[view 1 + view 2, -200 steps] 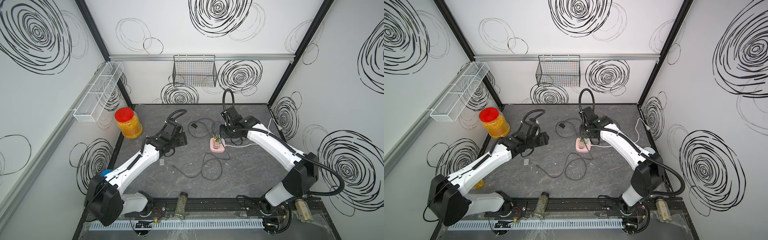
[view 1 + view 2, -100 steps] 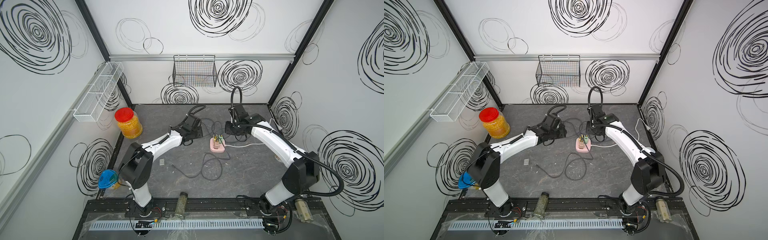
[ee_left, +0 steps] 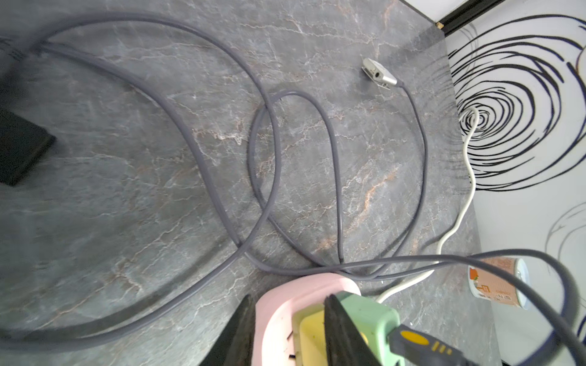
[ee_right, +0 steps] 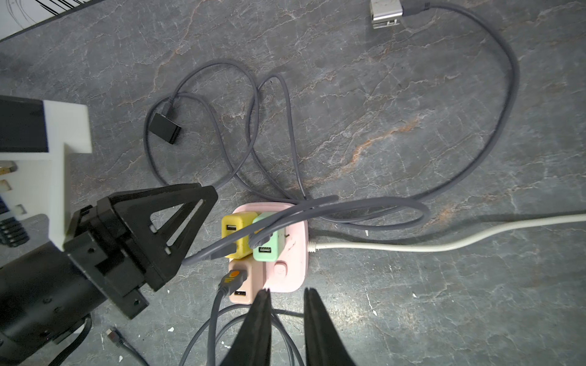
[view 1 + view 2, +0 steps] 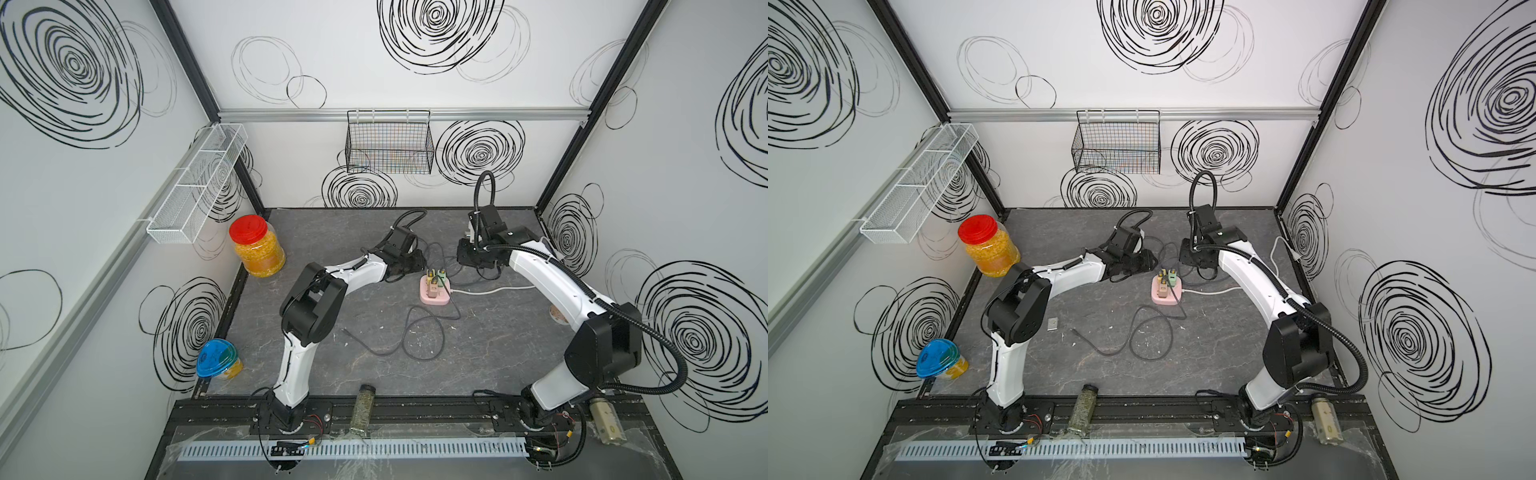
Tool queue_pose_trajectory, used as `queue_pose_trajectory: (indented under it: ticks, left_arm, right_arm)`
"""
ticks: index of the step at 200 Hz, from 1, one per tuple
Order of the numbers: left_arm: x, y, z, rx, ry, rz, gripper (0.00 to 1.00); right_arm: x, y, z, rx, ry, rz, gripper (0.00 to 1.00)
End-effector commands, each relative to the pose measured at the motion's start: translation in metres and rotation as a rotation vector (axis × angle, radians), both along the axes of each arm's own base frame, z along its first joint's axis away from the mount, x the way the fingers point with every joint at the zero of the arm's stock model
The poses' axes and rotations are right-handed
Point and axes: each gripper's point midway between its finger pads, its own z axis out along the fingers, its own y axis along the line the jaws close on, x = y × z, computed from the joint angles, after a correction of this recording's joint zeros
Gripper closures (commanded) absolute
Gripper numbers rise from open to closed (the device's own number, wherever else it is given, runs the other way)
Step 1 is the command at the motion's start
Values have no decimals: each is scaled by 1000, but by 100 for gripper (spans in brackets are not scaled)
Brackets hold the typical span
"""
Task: Charge mp3
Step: Adjust the plug at the socket.
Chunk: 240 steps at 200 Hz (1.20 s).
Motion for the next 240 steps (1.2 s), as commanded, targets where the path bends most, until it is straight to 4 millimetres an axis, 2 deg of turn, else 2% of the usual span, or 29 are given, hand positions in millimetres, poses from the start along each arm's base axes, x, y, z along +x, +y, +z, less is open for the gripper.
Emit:
queue_pose_trajectory:
  ticks: [1,34,79,125,180,202,220,240]
  left_arm:
    - [2,-22,10,-71,-15,-66,60]
    - [-8,-29,2,-80,9,-111,62]
    - [-19,-27,-7,-28,34,-131,65]
    - [-27,-16,-36,85,113,-115,70]
    - [-40,-13,-56,193,150,-155,70]
    - [-36,-8,-48,176,125,-117,70]
    - [-28,1,-31,121,94,-71,70]
    - [-23,9,-6,47,52,-55,69]
  right_arm:
    - [0,-1,4,12,-17,10,77]
    - [-1,-3,2,9,-15,4,76]
    - [-3,-5,0,9,-7,1,76]
    - [-5,-6,-4,9,1,-6,76]
    - [-7,-5,-6,21,2,-14,75]
    - [-8,-5,-7,27,2,-12,76]
    - [-11,-1,-10,40,17,11,76]
    - [-20,5,-24,54,58,34,78]
